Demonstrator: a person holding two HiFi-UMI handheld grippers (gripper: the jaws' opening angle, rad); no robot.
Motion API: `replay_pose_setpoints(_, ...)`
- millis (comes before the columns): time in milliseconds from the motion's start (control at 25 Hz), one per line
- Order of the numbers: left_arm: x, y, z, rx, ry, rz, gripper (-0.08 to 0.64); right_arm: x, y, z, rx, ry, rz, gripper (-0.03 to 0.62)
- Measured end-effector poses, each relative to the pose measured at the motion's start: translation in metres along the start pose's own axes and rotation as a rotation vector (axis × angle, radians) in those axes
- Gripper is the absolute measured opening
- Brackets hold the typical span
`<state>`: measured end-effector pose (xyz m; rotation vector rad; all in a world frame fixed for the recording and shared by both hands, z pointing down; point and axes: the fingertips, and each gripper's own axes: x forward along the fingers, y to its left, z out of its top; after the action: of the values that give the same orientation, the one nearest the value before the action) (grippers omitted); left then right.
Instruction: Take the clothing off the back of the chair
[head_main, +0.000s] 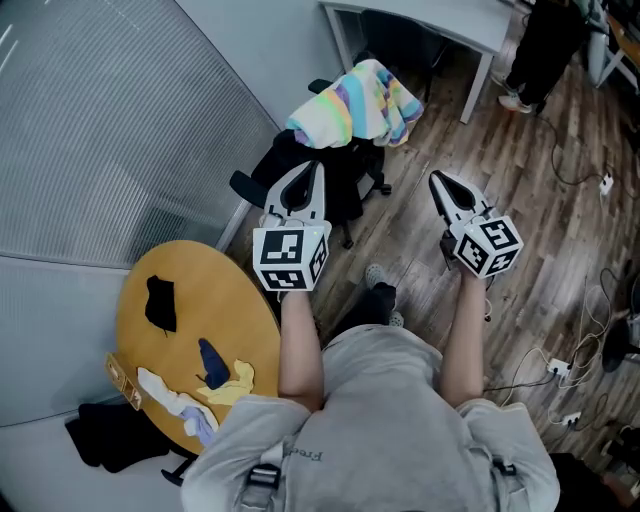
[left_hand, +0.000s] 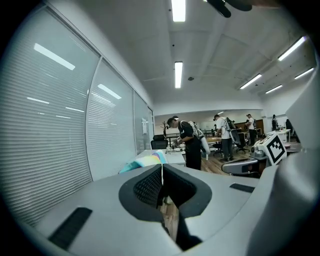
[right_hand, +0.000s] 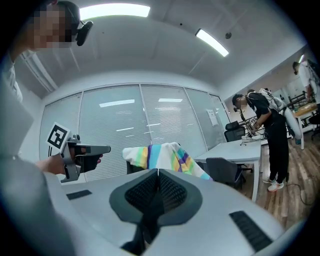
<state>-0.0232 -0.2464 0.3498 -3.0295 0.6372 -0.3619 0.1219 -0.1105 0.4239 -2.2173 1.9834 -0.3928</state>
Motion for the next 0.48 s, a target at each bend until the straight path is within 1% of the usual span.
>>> replay_pose_setpoints(240, 0.065, 0.026, 0.031, 0.033, -0.011, 0.006, 0.040, 0.054, -0.043, 0.027, -0.019, 0.025, -0.008, 0.025)
replay_pose_setpoints(360, 0.087, 0.041, 0.037, 0.016, -0.015, 0.003, 0.046, 0.082, -0.056, 0.031, -0.030, 0.052, 0.003, 0.025)
replay_pose_setpoints(480, 0.099, 0.056, 0.039, -0.010, -0.021, 0.010, 0.046, 0.105, -0.059, 0.032, -0.046, 0.081, 0.026, 0.025)
